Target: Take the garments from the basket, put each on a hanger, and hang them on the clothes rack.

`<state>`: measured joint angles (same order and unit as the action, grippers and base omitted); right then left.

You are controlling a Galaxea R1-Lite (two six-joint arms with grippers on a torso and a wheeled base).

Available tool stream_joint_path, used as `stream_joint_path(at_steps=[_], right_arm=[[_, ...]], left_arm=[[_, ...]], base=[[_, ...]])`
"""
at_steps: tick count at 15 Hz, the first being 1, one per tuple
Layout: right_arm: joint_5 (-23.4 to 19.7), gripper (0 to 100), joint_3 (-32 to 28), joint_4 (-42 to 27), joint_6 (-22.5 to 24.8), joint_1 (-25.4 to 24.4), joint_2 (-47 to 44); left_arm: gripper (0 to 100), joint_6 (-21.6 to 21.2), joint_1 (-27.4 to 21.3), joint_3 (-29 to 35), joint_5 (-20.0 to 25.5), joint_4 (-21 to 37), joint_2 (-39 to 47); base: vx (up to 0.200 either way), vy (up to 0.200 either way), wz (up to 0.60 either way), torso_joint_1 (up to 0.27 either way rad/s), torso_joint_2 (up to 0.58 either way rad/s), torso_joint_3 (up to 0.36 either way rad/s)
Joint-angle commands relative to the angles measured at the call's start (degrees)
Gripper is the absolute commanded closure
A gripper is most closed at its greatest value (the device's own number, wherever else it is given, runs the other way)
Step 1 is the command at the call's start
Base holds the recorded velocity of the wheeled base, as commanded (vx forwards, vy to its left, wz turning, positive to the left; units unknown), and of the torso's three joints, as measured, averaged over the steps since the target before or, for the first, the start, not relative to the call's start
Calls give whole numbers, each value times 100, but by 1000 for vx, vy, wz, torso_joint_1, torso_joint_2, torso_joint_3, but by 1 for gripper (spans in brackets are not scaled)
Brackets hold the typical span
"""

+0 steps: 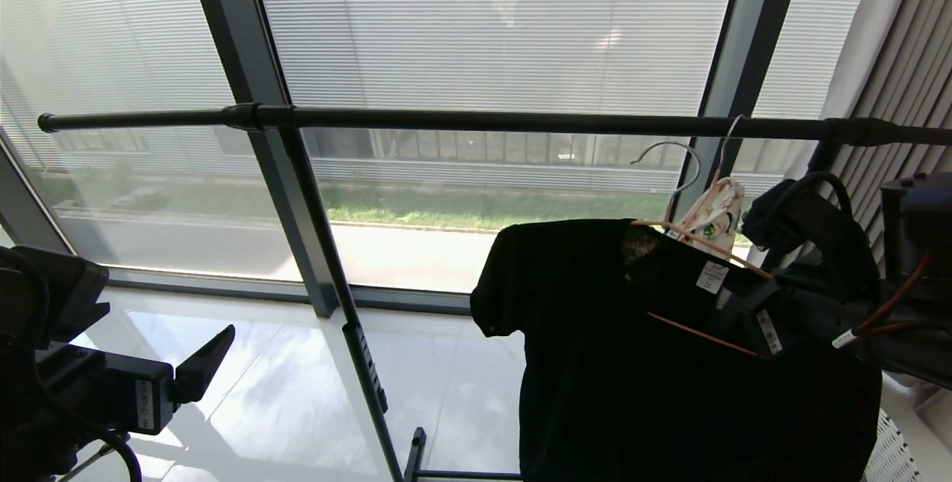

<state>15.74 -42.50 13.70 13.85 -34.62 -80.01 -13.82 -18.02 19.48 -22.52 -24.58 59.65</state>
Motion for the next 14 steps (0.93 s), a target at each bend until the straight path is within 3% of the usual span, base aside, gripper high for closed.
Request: stream_joint_path(at_steps=[1, 3, 6, 10, 14], right_arm=[[8, 100, 207, -17, 4, -36, 266], [8, 100, 514, -166, 30, -45, 548], [17, 100, 620, -1379, 21, -27, 1233], [17, 100, -514, -3040, -137, -291, 1356], [35, 100, -2193, -3374, -1613, -932, -24]], left_arm=[[0, 3, 9, -32, -7, -3, -32], [0, 3, 9, -58, 2, -3, -32], [0, 20, 18, -85, -7, -3, -32], [0, 55, 18, -67, 2, -12, -129], [0, 55, 26, -50, 2, -12, -120]], base=[[0, 0, 0, 0, 0, 0], [0, 0, 0, 0, 0, 0], [0, 0, 0, 0, 0, 0], [0, 0, 0, 0, 0, 0], [0, 0, 0, 0, 0, 0]])
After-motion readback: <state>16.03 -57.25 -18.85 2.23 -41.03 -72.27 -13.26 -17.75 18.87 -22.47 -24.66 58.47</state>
